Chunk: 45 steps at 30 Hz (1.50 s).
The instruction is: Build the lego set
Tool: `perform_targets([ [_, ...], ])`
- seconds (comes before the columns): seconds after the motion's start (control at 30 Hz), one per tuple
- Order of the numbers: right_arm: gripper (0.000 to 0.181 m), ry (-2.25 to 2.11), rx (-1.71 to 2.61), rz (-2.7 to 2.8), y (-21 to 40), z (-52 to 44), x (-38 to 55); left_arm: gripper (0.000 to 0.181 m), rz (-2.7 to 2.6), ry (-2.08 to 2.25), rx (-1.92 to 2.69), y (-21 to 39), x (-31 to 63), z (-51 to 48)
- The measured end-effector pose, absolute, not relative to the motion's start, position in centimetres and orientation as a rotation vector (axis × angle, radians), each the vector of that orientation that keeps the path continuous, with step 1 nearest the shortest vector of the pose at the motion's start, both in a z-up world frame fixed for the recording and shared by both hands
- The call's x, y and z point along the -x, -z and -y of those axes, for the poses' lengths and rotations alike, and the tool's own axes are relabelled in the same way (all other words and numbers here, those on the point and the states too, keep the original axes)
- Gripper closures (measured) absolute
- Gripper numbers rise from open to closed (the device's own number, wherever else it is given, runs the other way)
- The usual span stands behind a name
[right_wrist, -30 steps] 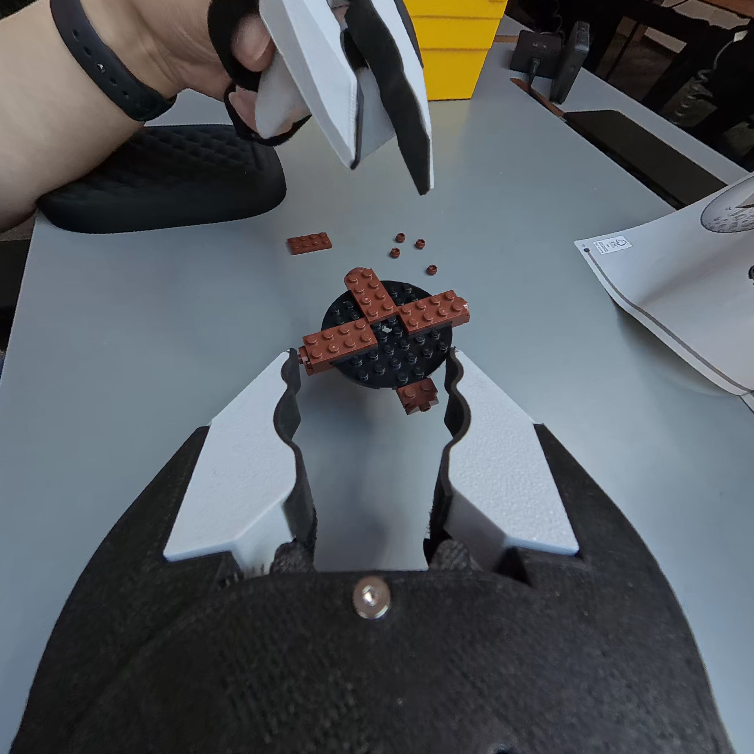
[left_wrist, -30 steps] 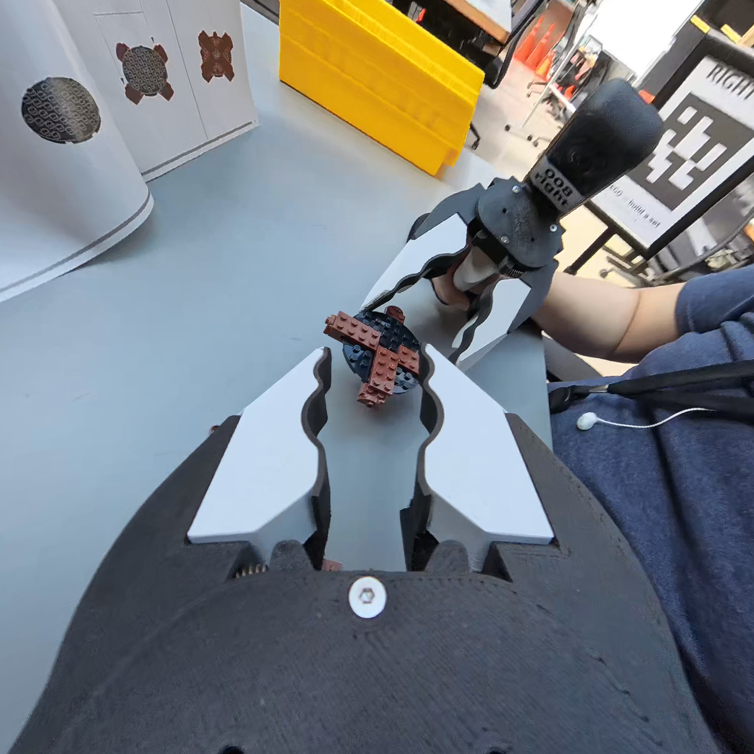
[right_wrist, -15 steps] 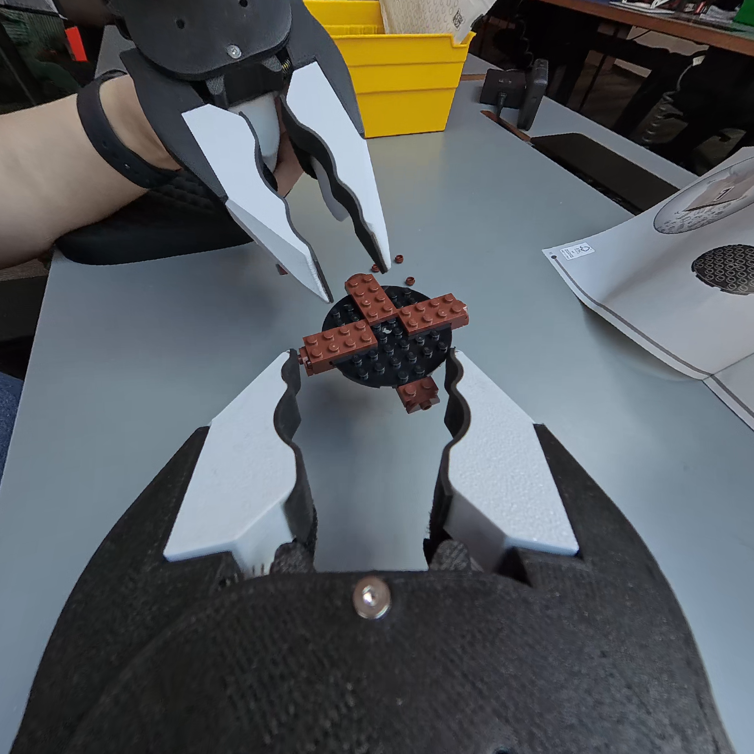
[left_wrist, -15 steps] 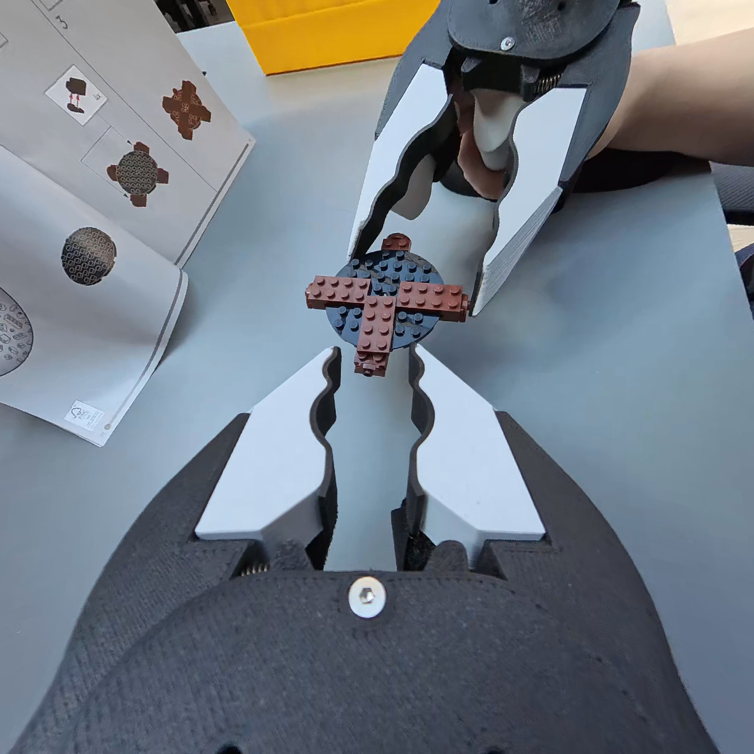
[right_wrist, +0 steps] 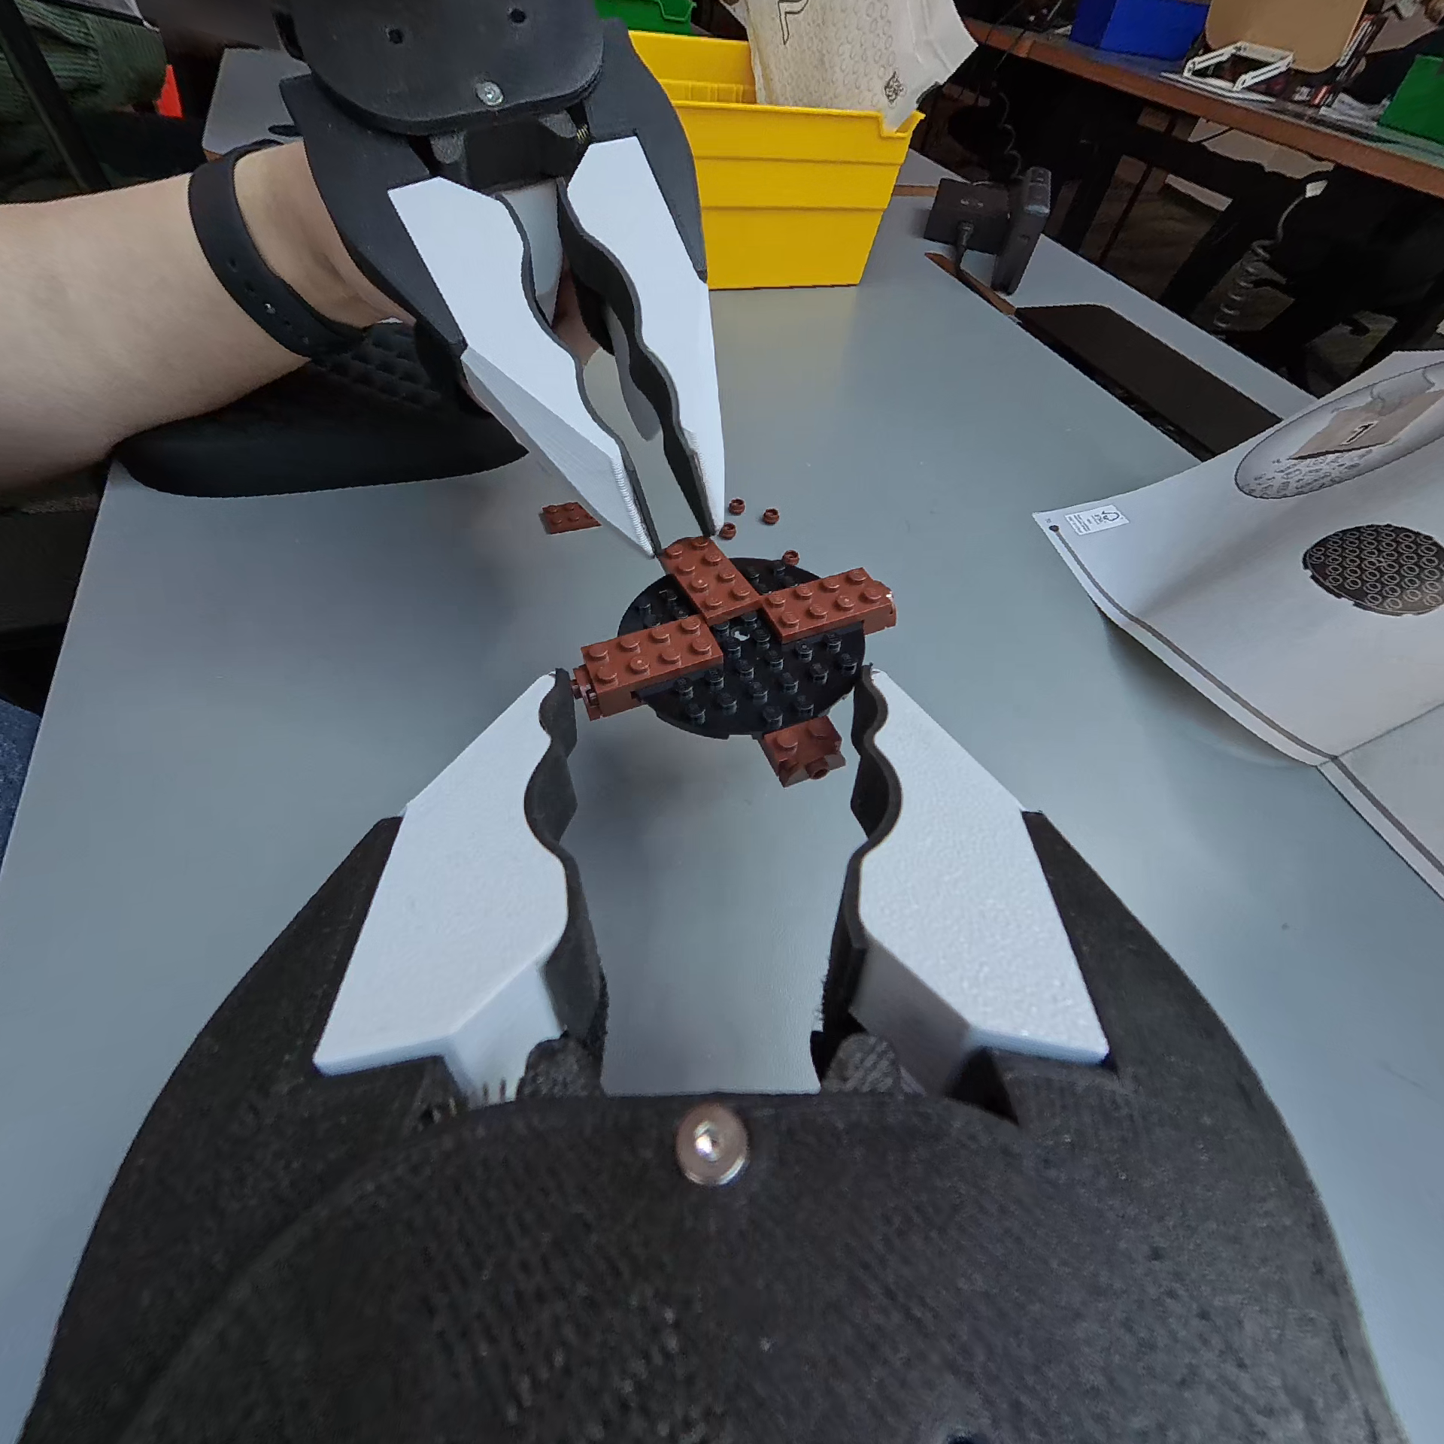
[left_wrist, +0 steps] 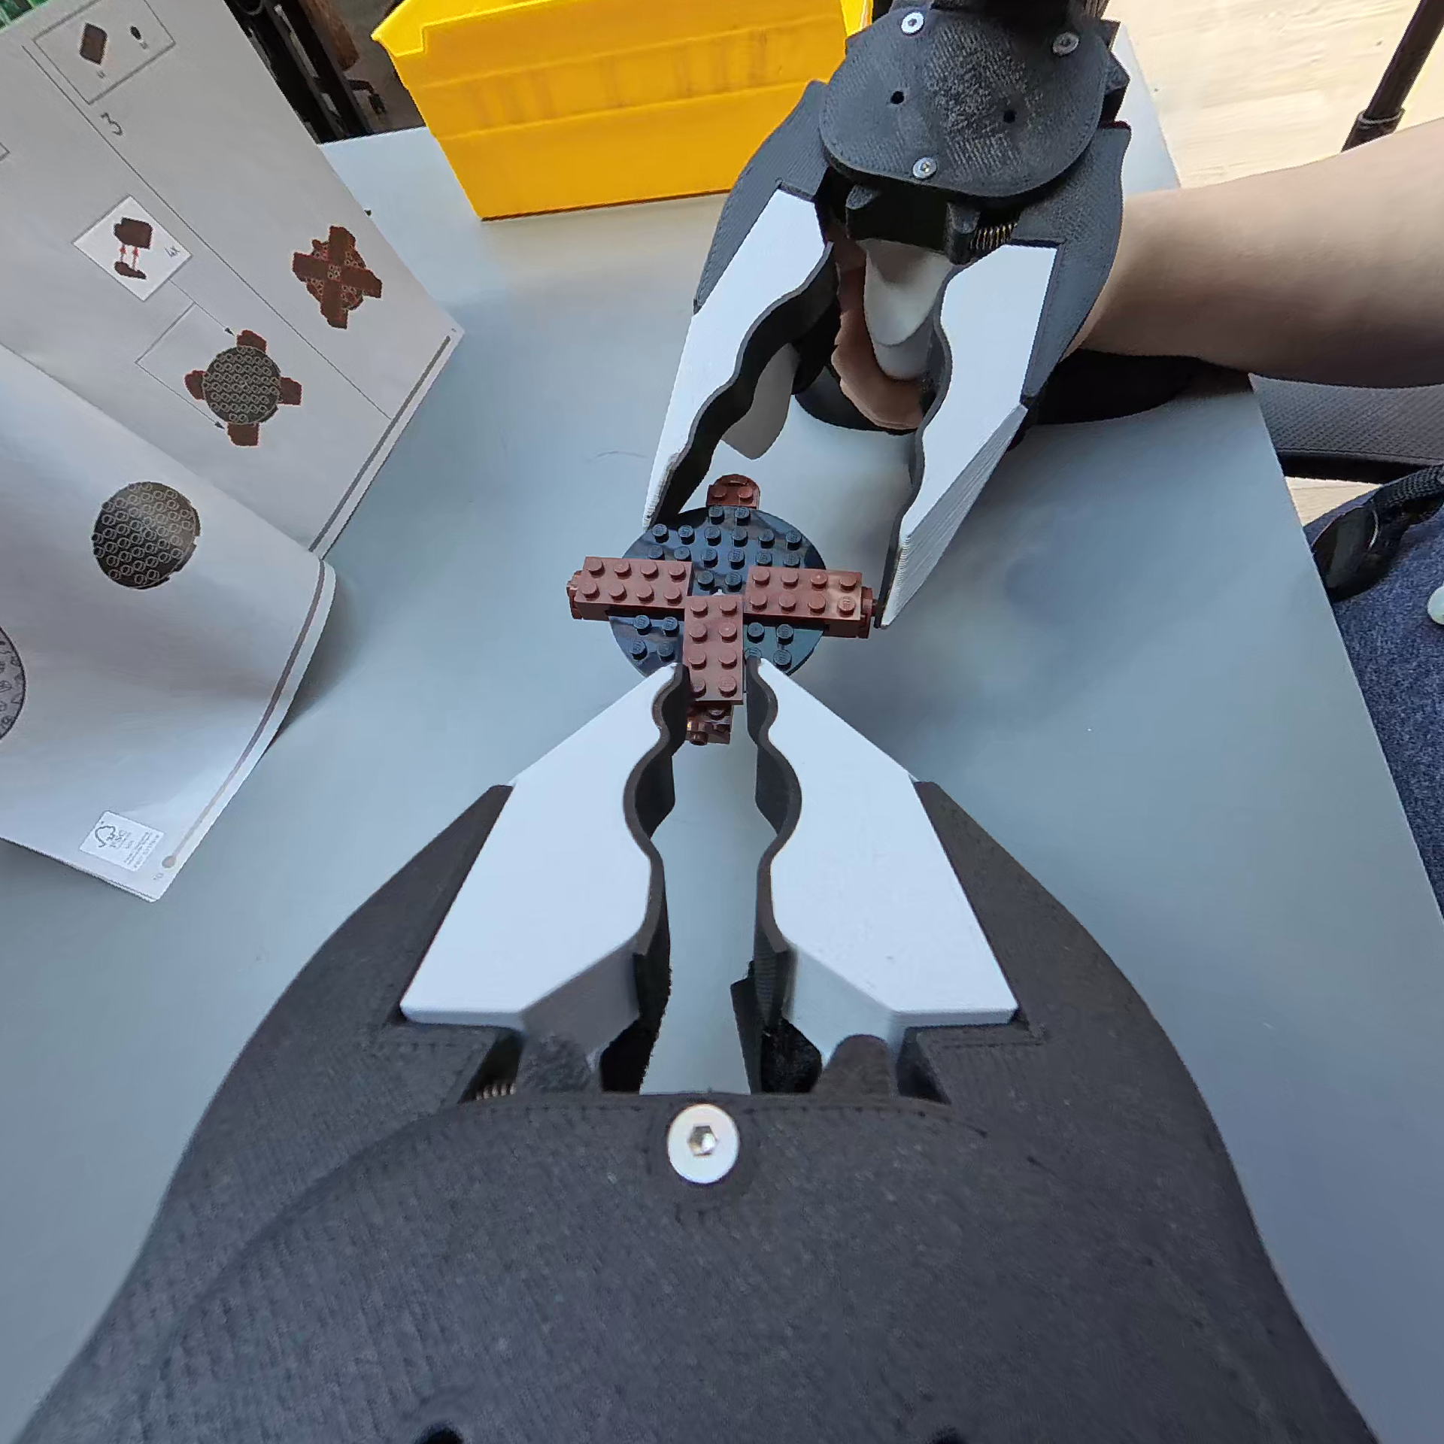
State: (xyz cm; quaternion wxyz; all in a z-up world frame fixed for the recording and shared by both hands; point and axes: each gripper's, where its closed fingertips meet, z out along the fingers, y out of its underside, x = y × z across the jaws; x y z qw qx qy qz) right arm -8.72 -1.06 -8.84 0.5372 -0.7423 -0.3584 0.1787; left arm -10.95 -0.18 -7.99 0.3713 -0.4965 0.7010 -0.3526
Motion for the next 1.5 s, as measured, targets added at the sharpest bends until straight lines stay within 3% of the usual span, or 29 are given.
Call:
perform_targets([
  [0.03,0.11,-0.429,1.764,0.852,8.8,1.1,8.7,0.168,-1.798,0.896,1.277,8.1,11.0,0.1],
  [0.43,0.11,-0.435,1.736,0.842,8.2,1.1,8.6,0.167,-1.792,0.885,1.271,7.9,11.1,-0.1],
  [0.6,0.11,-0.46,1.71,0.816,7.5,1.1,8.4,0.158,-1.729,0.91,1.312,7.1,11.5,-1.1],
  [0.83,0.11,-0.485,1.63,0.811,6.0,1.7,8.5,0.139,-1.361,1.823,1.644,3.5,11.9,-1.1],
  [0.97,0.11,-0.471,1.604,0.834,5.7,1.9,8.8,0.132,-1.343,1.938,1.793,5.4,11.1,-0.3],
  [1.07,0.11,-0.456,1.603,0.842,5.8,1.9,8.8,0.134,-1.36,2.024,1.868,6.4,10.4,1.2],
  [1.2,0.11,-0.433,1.601,0.861,6.0,1.9,8.9,0.164,-1.383,2.09,1.862,6.7,10.0,2.1],
  [1.5,0.11,-0.299,1.526,0.912,5.6,1.9,8.8,0.167,-1.274,2.212,1.793,5.3,9.9,1.9],
])
